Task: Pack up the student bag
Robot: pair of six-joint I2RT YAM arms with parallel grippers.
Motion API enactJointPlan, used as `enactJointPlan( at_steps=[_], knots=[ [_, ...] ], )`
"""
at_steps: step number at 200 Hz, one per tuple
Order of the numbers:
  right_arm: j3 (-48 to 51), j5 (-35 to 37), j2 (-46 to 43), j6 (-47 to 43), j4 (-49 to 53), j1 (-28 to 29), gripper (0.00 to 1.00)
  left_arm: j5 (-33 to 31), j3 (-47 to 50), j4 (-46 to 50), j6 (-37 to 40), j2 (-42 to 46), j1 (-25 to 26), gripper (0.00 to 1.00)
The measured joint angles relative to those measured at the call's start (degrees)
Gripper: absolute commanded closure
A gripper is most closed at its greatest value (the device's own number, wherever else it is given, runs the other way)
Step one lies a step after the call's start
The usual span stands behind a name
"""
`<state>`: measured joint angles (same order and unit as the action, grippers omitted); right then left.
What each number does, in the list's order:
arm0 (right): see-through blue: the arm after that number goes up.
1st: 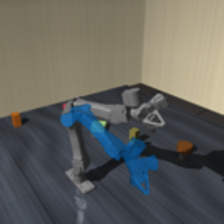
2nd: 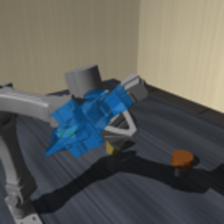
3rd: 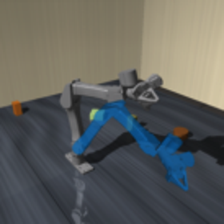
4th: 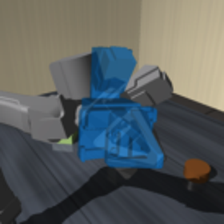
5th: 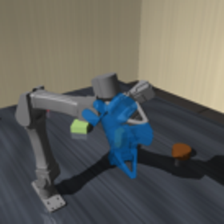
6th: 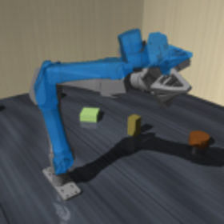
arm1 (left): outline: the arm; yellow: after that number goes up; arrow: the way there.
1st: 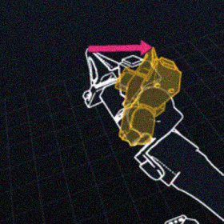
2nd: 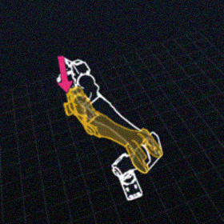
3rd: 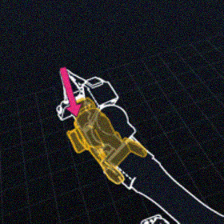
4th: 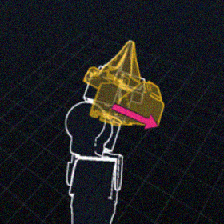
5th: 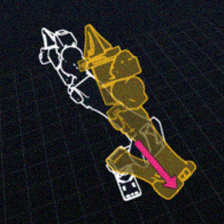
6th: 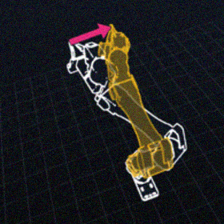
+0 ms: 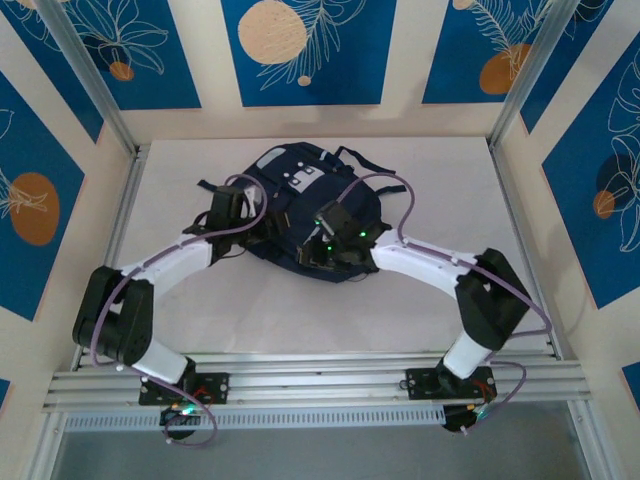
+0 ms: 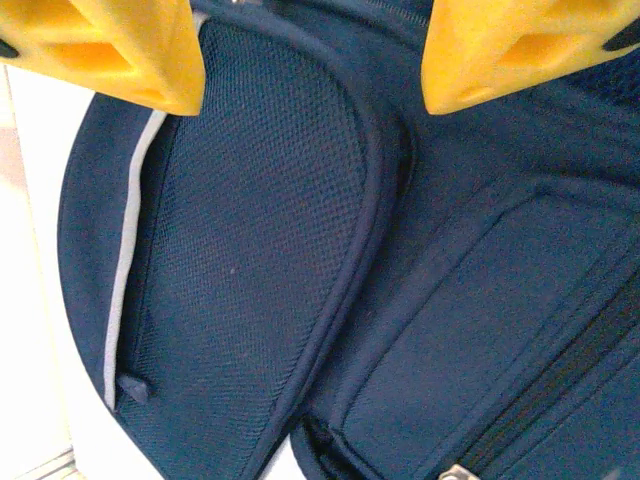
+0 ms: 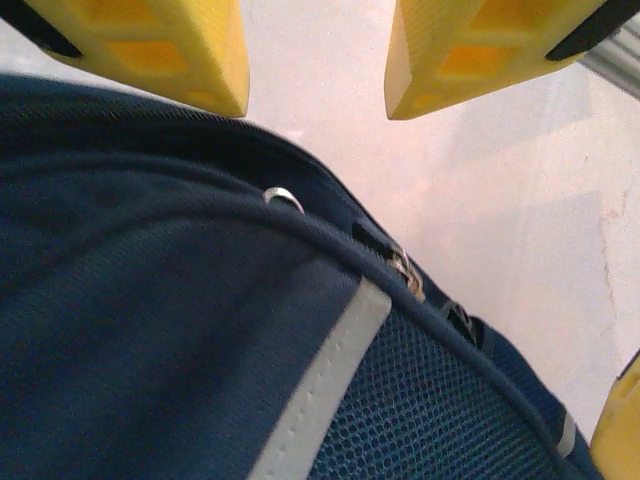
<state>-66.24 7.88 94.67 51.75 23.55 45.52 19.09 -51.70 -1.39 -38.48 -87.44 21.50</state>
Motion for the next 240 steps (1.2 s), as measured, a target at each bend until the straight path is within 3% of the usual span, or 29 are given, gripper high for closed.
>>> enactJointPlan(
  at_steps=[38, 66, 76, 107, 148, 169, 184, 240],
  knots=[
    [-3.32, 3.1, 5.11, 3.76, -2.47, 0.96, 0.61, 1.2, -0.74, -4.57, -0.46, -6.75, 0.0, 0.57],
    [-5.64, 5.14, 8.44, 5.68, -2.58, 1.68, 0.61, 2.08, -0.94, -6.97, -0.66, -9.94, -0.35, 0.87],
    [-6.49, 6.03, 9.97, 6.1, -2.82, 1.88, 0.62, 2.54, -0.92, -7.85, -1.33, -10.19, -0.44, 0.92],
    [-7.8, 10.01, 13.09, 6.34, -2.93, 2.1, 0.64, 3.39, -0.46, -10.84, -2.6, -10.16, 0.02, 0.95],
    [-9.9, 16.31, 15.98, 5.01, -0.42, 2.47, 0.77, 3.39, 1.64, -15.74, -5.53, -10.16, 0.52, 1.0],
    [-9.9, 19.02, 16.2, 4.24, 0.11, 2.51, 0.87, 3.39, 2.6, -17.9, -7.32, -10.16, 0.81, 1.0],
    [-9.97, 21.07, 16.2, 3.56, 0.52, 2.54, 1.0, 3.5, 2.91, -18.95, -8.24, -10.16, 1.03, 1.0],
    [-8.87, 20.28, 14.25, -3.28, 0.7, 1.95, 1.0, 3.17, 3.21, -19.65, -9.22, -10.27, 1.22, 1.0]
  ],
)
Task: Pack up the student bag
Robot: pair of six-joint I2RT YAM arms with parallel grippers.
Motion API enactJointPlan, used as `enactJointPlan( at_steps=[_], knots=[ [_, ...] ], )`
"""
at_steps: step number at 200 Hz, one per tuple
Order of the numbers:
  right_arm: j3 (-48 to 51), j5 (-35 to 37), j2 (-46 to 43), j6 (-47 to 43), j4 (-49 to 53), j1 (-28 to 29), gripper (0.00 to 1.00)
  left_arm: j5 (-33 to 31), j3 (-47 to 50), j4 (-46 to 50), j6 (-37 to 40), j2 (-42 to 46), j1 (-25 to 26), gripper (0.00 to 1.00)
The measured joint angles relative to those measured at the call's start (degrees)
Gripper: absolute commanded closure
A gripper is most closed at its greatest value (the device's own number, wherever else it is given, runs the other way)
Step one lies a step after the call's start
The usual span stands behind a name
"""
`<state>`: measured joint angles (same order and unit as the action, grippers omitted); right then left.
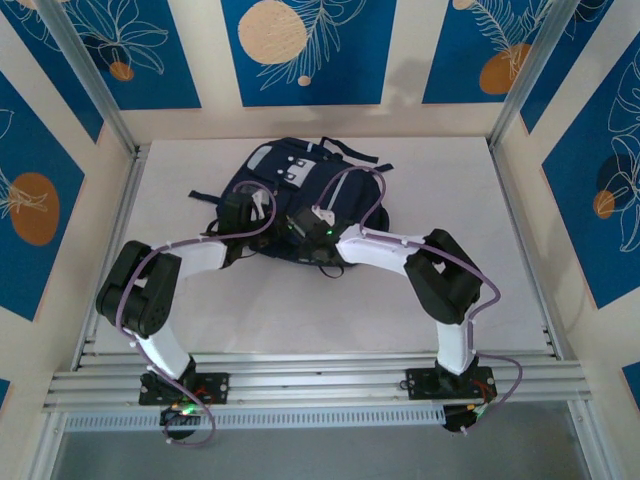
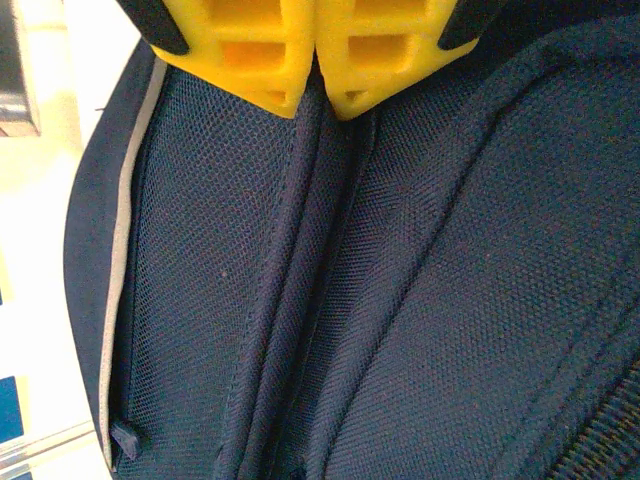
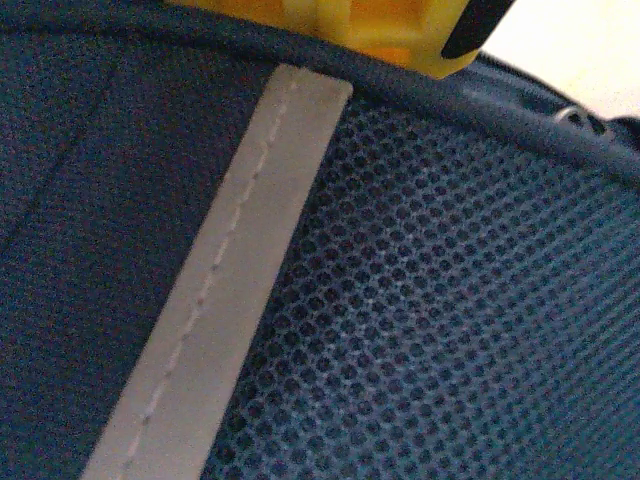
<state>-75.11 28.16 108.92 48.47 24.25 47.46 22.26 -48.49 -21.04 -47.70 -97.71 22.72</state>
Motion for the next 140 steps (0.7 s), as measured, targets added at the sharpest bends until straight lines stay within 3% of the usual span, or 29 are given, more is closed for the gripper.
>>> enactJointPlan(
  at_steps=[78, 115, 140],
  knots=[
    [2.6, -19.67, -5.53, -18.78, 8.87, -13.73, 1.0, 1.9, -3.91, -1.14, -0.2, -5.55, -0.72, 1.0],
    [-1.36, -21.94, -5.62, -27.89, 15.21, -20.11, 1.0, 2.49, -6.16, 2.4, 1.79, -5.55, -0.7, 1.0],
    [-5.62, -21.03, -5.57, -32.65, 19.37, -21.35, 1.0, 3.48, -9.2, 6.1, 3.8, -5.79, -0.68, 1.0]
  ],
)
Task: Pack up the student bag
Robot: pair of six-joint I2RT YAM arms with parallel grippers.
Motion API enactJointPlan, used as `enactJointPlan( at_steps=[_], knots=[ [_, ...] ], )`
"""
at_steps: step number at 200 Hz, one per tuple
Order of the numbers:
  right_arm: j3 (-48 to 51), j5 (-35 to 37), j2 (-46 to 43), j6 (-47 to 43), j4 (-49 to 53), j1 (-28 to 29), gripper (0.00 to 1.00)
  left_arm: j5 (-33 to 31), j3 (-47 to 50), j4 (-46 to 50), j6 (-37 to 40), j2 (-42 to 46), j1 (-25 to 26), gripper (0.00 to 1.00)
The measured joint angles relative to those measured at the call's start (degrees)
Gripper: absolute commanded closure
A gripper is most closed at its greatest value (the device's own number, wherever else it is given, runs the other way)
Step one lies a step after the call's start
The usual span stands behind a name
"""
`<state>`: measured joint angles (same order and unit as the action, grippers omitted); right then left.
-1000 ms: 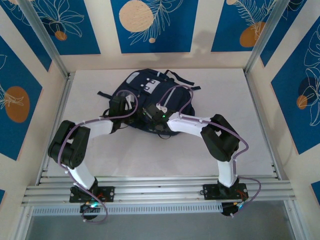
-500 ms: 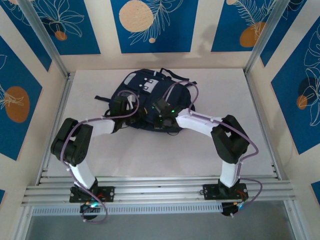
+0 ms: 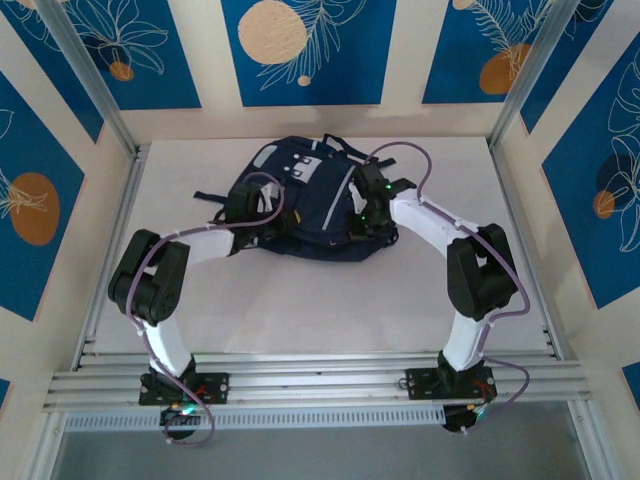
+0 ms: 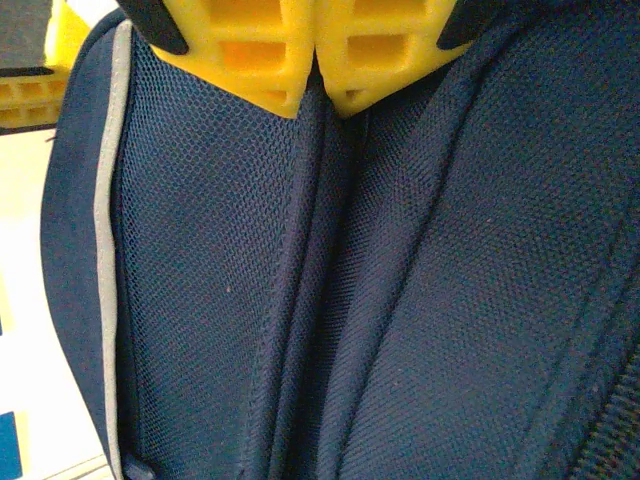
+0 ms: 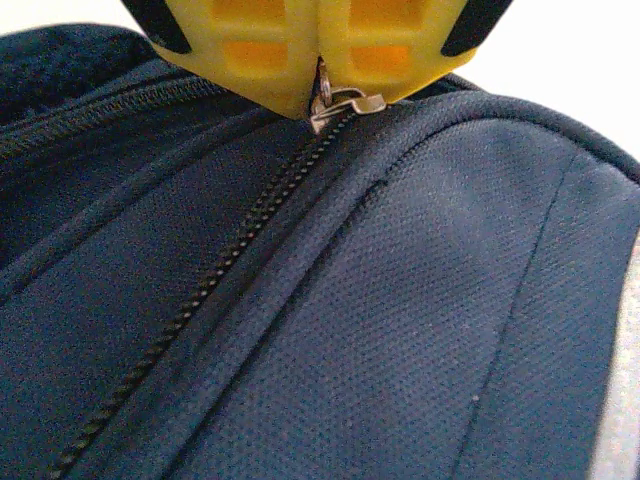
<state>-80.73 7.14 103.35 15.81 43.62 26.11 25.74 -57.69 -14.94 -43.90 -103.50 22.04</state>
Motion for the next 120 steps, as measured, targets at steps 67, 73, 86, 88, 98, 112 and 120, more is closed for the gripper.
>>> enactJointPlan(
  at_steps=[67, 73, 86, 88, 98, 112, 120],
  knots=[
    [-1.75, -0.09, 0.66, -9.07, 1.4, 8.7, 1.0, 0.13, -13.35, 11.58, 5.29, -7.74, -1.64, 1.0],
    [-1.77, -0.15, 0.9, -9.35, 0.83, 9.86, 1.0, 0.2, -14.71, 12.24, 5.42, -8.52, -1.81, 1.0],
    [-2.73, -1.16, 2.08, -9.57, 0.57, 11.52, 1.0, 0.55, -17.38, 13.07, 5.51, -10.01, -2.03, 0.96],
    [-2.95, -1.36, 2.32, -9.6, 0.61, 11.67, 1.0, 0.61, -17.84, 13.16, 5.53, -10.19, -2.03, 0.93],
    [-4.68, -2.69, 3.76, -9.6, 0.98, 12.44, 1.0, 0.63, -19.52, 13.77, 5.75, -10.93, -2.03, 0.8],
    [-7.3, -4.61, 5.62, -9.4, 1.16, 13.14, 1.0, -0.13, -21.27, 14.84, 6.03, -11.13, -2.05, 0.63],
    [-8.7, -5.55, 6.51, -9.16, 1.07, 13.44, 1.0, -0.66, -22.03, 15.52, 6.86, -10.95, -2.1, 0.57]
  ],
)
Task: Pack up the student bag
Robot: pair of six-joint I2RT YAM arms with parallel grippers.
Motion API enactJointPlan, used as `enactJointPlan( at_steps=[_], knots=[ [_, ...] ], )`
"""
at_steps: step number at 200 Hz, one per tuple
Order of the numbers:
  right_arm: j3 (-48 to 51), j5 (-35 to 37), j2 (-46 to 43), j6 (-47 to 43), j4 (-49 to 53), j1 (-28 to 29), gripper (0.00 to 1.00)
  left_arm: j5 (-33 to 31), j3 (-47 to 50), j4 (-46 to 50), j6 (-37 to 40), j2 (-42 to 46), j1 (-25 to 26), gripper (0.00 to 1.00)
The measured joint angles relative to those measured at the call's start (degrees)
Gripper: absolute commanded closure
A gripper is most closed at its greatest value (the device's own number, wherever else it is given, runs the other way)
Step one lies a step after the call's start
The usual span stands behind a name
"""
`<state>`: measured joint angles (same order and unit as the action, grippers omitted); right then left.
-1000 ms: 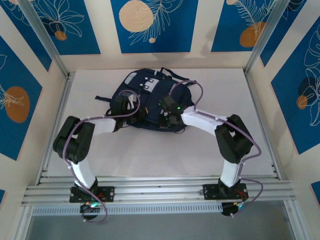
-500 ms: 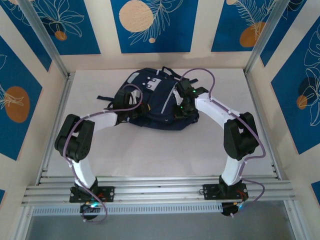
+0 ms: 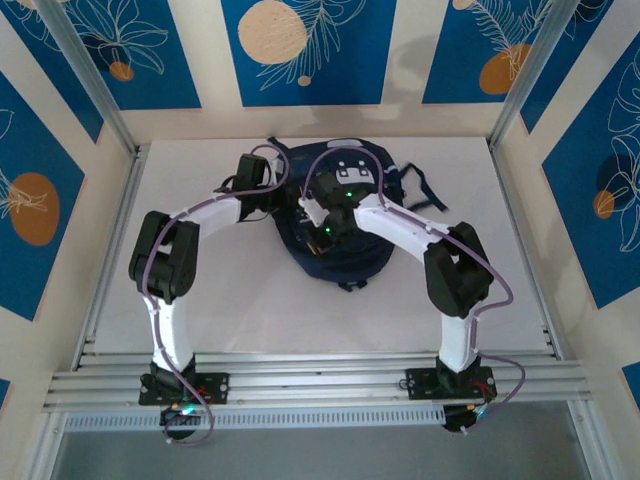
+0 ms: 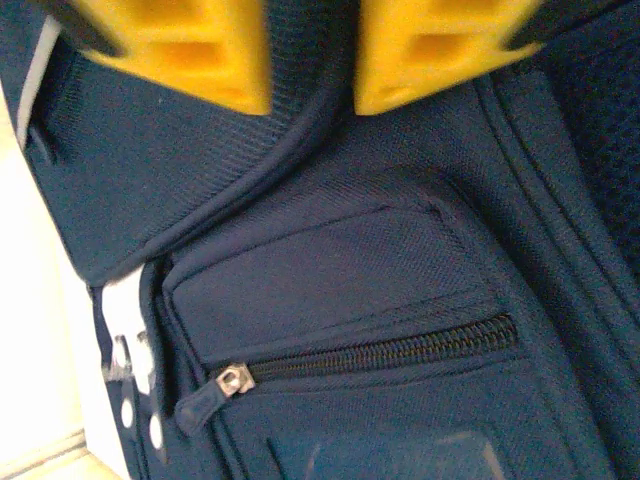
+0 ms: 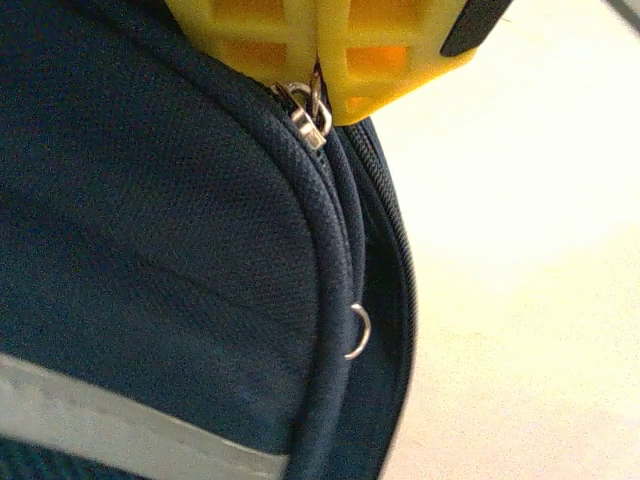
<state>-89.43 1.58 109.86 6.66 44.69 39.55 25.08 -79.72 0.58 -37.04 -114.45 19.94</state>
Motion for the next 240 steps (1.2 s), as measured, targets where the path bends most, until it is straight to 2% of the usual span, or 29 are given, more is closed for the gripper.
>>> enactJointPlan(
  at_steps=[24, 43, 68, 97, 125, 168, 179, 192, 205, 240],
  knots=[
    [-2.21, -1.62, 1.09, 1.22, -0.57, 0.22, 1.0, -1.53, 0.98, 2.08, 1.6, 2.89, -0.2, 0.48],
    [-2.45, -2.97, 1.09, 2.8, -0.79, -0.33, 1.0, -2.64, 5.18, 4.24, 2.6, 8.52, -0.72, 0.42],
    [-1.75, -5.64, 1.05, 5.86, -2.51, -1.42, 1.0, -3.28, 12.04, 5.22, 2.38, 17.07, -1.2, 0.39],
    [2.51, -8.81, 1.05, 10.84, -8.33, -1.6, 1.0, -2.95, 22.91, 1.38, -2.38, 24.59, -0.83, 0.38],
    [7.15, -11.82, 0.87, 15.87, -14.43, -1.6, 1.0, -2.91, 28.26, -1.9, -7.06, 24.09, 0.74, 0.38],
    [10.97, -14.69, -1.36, 19.58, -19.61, -1.9, 1.0, -3.3, 27.54, -8.61, -11.13, 19.37, 4.7, 0.39],
    [11.74, -15.02, -1.9, 19.93, -20.26, -2.03, 1.0, -3.34, 26.71, -9.33, -12.02, 17.62, 5.27, 0.48],
    [12.92, -15.13, -2.32, 20.02, -21.05, -2.25, 1.0, -3.19, 25.77, -9.81, -12.87, 15.63, 5.55, 0.77],
    [13.77, -14.78, -2.38, 19.8, -21.03, -2.49, 1.0, -2.45, 25.11, -10.62, -13.27, 14.01, 5.9, 0.99],
    [12.52, -11.85, -2.4, 13.64, -14.93, -2.99, 1.0, -1.95, 24.85, -11.23, -12.31, 13.4, 6.29, 1.0]
  ],
)
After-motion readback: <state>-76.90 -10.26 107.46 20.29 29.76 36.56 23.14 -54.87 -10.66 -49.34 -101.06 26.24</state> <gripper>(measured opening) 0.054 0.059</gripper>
